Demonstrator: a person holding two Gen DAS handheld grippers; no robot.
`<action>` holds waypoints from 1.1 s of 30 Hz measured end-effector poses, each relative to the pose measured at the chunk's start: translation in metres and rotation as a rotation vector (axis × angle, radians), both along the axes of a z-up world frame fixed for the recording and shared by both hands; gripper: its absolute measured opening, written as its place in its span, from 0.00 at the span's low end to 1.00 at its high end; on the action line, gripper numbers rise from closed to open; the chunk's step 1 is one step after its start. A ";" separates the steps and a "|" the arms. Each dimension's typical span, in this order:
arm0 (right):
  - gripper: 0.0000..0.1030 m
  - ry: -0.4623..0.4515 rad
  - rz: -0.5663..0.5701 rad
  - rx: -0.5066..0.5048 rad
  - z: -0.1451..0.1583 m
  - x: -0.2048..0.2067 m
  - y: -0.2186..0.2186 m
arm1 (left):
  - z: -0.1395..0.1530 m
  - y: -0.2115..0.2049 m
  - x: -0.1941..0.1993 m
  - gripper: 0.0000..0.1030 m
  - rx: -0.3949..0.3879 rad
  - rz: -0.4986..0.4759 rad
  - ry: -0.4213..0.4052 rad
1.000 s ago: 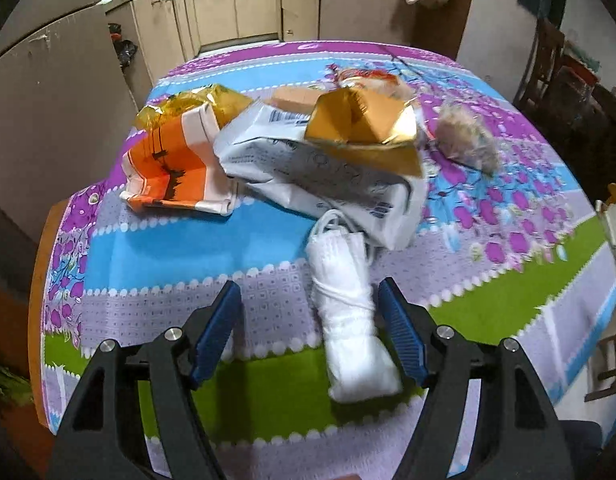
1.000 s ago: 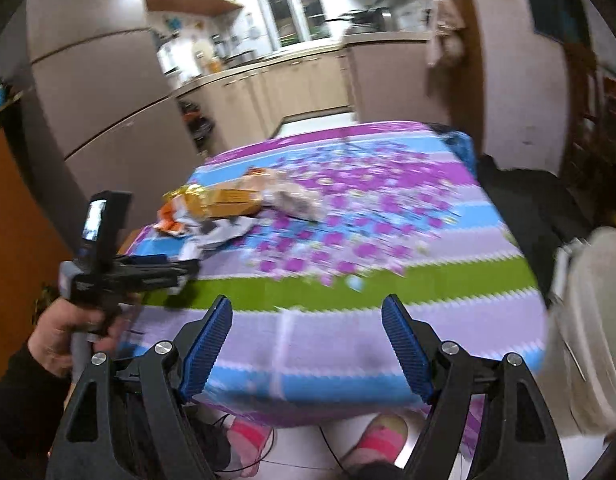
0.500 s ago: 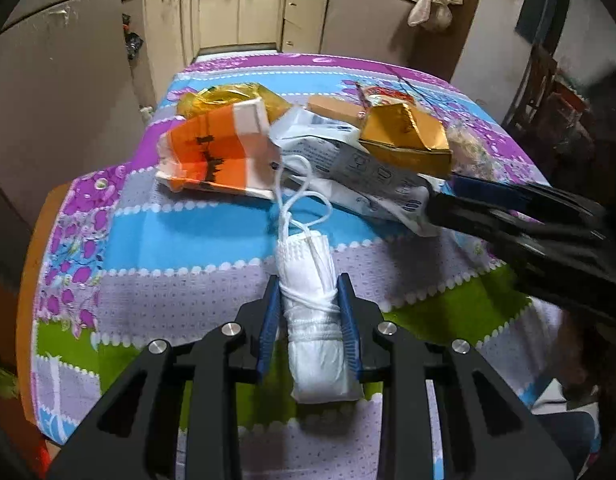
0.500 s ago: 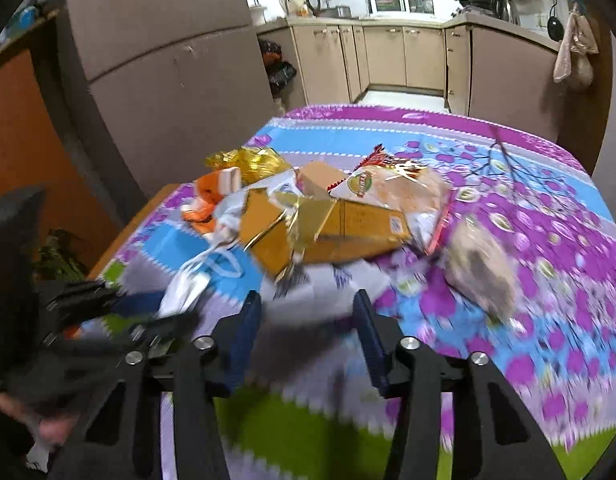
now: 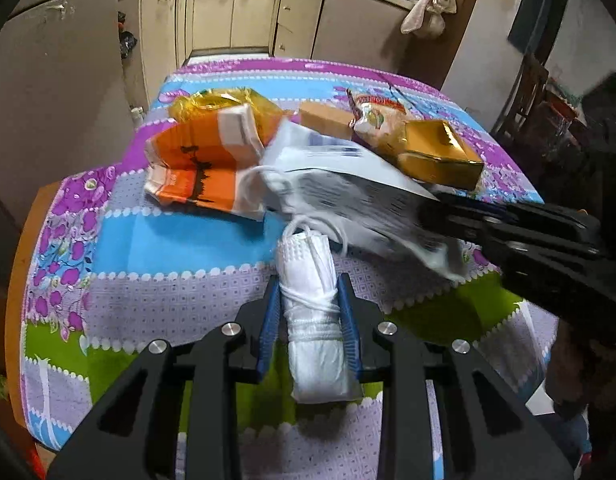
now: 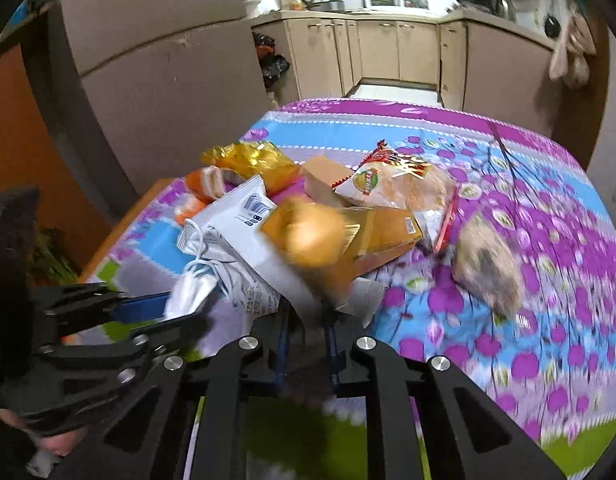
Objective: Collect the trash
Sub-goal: 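Grasp the white face mask with the left gripper while the right grasps the white printed paper bag, then carry the mask and paper bag over the white basin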
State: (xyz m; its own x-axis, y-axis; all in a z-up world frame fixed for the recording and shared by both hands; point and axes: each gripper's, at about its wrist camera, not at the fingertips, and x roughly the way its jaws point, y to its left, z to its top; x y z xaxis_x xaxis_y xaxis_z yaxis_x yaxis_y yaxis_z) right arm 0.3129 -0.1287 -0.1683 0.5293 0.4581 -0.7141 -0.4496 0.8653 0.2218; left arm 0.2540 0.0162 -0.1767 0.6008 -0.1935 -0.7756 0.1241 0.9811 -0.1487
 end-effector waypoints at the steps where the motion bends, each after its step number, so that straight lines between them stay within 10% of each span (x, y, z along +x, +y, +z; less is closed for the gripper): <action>1: 0.15 0.010 -0.016 0.026 0.005 -0.007 -0.006 | 0.003 0.001 -0.003 0.26 -0.001 0.002 -0.010; 17: 0.15 -0.118 -0.332 0.205 0.056 -0.102 -0.080 | 0.064 -0.022 -0.039 0.25 -0.038 -0.004 -0.194; 33: 0.15 -0.231 -0.516 0.217 0.101 -0.108 -0.139 | 0.084 -0.024 -0.046 0.24 -0.033 -0.007 -0.242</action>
